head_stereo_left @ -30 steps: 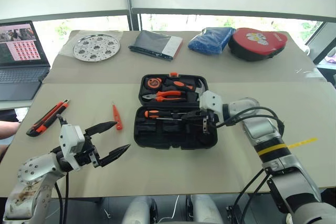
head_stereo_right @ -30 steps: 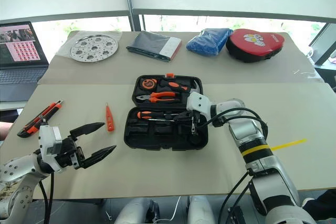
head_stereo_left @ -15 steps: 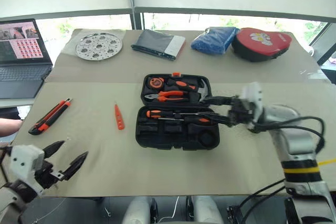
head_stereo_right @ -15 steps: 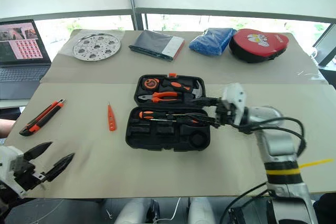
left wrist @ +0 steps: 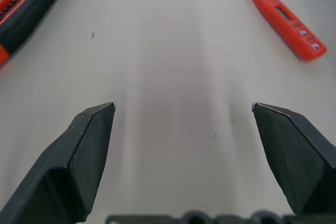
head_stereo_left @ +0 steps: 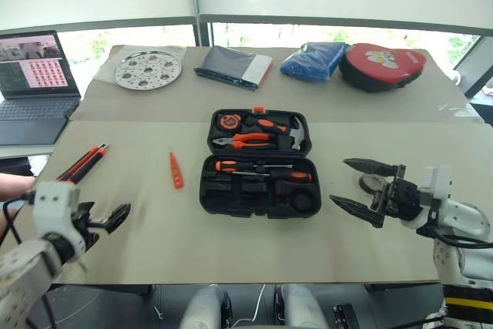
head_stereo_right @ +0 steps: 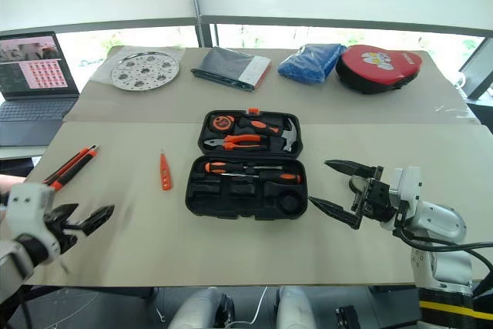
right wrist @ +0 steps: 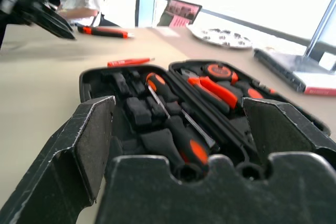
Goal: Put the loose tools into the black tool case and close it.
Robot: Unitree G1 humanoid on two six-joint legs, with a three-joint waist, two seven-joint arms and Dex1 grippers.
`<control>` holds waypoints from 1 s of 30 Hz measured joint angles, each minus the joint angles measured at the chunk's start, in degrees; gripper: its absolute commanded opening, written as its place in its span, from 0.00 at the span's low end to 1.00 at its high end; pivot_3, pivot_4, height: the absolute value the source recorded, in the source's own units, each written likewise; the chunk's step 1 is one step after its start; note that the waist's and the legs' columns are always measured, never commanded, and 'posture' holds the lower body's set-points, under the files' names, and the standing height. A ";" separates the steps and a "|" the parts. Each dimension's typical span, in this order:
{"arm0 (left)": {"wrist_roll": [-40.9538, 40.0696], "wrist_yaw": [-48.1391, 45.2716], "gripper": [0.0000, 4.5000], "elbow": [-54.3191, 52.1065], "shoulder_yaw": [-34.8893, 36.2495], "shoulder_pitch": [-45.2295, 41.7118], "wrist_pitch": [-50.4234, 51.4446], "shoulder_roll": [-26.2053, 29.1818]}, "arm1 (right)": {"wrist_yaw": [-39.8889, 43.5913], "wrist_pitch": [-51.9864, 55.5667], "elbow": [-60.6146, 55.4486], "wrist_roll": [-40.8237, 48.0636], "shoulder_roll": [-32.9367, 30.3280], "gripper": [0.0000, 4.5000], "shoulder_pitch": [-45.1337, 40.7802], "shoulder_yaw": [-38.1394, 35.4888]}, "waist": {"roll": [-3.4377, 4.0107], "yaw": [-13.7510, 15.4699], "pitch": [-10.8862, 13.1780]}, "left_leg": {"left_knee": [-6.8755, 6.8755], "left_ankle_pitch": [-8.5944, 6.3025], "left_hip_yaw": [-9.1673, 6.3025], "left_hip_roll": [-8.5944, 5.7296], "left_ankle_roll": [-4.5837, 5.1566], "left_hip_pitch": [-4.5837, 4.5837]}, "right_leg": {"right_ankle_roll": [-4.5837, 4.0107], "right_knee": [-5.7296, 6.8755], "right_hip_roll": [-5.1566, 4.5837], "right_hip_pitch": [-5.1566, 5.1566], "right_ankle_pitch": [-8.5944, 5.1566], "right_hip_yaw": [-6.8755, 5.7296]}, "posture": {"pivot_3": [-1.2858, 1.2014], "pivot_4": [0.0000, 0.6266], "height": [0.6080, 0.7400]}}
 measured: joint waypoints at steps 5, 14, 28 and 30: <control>1.31 10.94 1.00 4.60 -3.09 -18.48 10.84 -10.29 | -0.25 0.00 -2.13 1.02 1.25 1.00 -3.25 3.01 | -0.06 0.06 0.02 | 0.00 0.09 0.01 -0.04 -0.16 -0.01 | 0.00 0.06 0.08 -0.02 0.01 -0.01 | 0.52 0.24 1.00; 9.84 17.56 1.00 12.22 -11.00 -26.73 10.49 -20.53 | -0.65 0.00 -3.15 2.17 2.03 1.00 -4.18 4.97 | -0.11 0.55 0.05 | -0.02 0.13 0.03 -0.05 -0.23 -0.01 | 0.01 -0.07 0.12 0.01 0.00 -0.02 | 0.52 0.24 1.00; 19.14 16.76 0.50 20.18 -18.07 -29.61 2.48 -25.43 | -1.66 0.14 -5.06 2.26 2.02 1.00 -2.74 6.10 | 0.18 1.68 -0.12 | -0.05 0.14 0.00 -0.11 -0.18 0.50 | 0.04 0.00 -0.04 0.54 0.03 0.00 | 0.52 0.24 1.00; 19.55 16.21 0.35 19.89 -18.02 -29.12 2.52 -25.37 | -1.71 0.15 -5.33 2.28 2.02 1.00 -2.75 6.29 | 0.19 1.79 -0.13 | -0.06 0.11 -0.01 -0.10 -0.13 0.56 | 0.04 -0.05 -0.06 0.63 0.03 -0.01 | 0.52 0.24 1.00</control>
